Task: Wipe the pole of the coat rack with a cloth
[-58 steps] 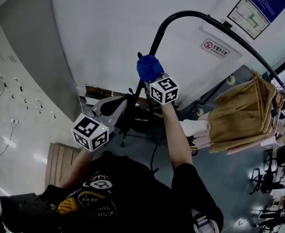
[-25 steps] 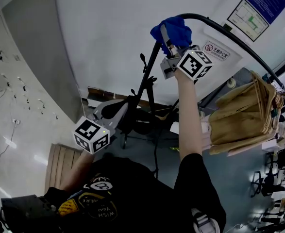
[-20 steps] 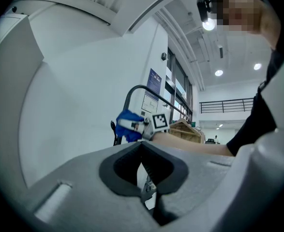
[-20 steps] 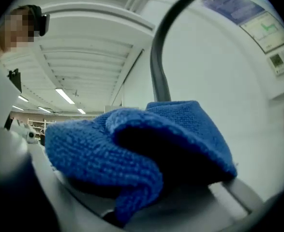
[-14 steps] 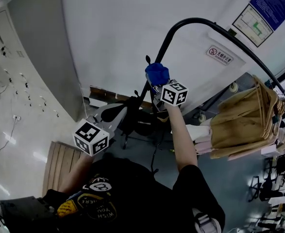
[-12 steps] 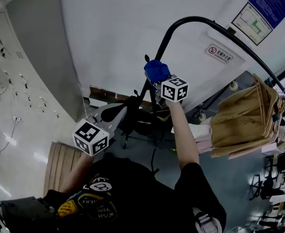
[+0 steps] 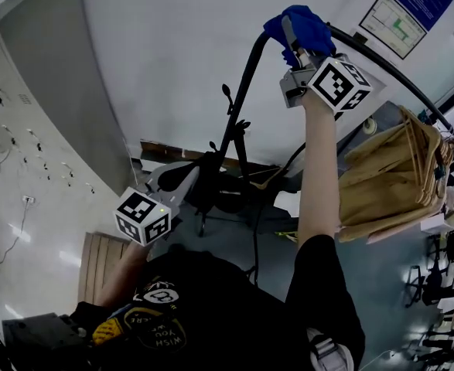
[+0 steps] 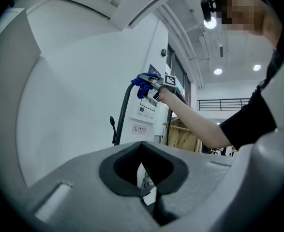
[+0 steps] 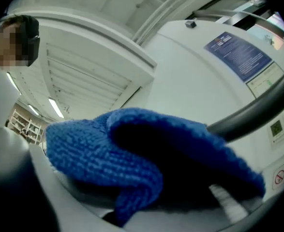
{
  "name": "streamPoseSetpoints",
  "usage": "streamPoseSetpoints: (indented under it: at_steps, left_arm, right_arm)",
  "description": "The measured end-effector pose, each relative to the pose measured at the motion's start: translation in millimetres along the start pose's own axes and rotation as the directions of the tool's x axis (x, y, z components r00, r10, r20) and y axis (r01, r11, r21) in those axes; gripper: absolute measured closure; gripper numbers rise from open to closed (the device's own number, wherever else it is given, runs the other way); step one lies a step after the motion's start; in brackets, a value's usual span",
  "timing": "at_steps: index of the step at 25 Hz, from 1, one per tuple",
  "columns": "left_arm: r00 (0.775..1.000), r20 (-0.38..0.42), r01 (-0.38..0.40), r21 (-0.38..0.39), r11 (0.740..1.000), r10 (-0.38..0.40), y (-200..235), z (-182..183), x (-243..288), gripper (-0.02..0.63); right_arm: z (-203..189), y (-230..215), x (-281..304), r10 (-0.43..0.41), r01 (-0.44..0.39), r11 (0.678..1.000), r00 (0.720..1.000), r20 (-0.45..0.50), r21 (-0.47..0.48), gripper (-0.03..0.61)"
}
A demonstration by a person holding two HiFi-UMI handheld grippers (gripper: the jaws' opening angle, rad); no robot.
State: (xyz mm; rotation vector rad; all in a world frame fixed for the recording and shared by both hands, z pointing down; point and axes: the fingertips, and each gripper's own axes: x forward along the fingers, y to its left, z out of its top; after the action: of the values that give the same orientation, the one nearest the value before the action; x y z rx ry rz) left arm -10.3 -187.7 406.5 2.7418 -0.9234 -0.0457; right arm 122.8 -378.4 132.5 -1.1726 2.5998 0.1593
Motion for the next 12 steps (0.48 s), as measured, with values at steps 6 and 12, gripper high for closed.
streamPoseSetpoints:
  at_steps: [6, 12]
  left_arm:
    - [1.000, -0.007, 0.012, 0.005, 1.000, -0.012, 2, 1, 9, 0.614]
    - [0.999, 0.013, 0.052, 0.026, 0.998, -0.052, -5, 7, 23, 0.614]
  right_arm:
    - [27, -36, -57, -0.155, 0.149, 0.987, 0.981, 0.115, 0.057, 0.568]
    - [-14, 10, -145, -0.198, 0.199, 0.980, 0.974, 0.107, 0.003, 0.568]
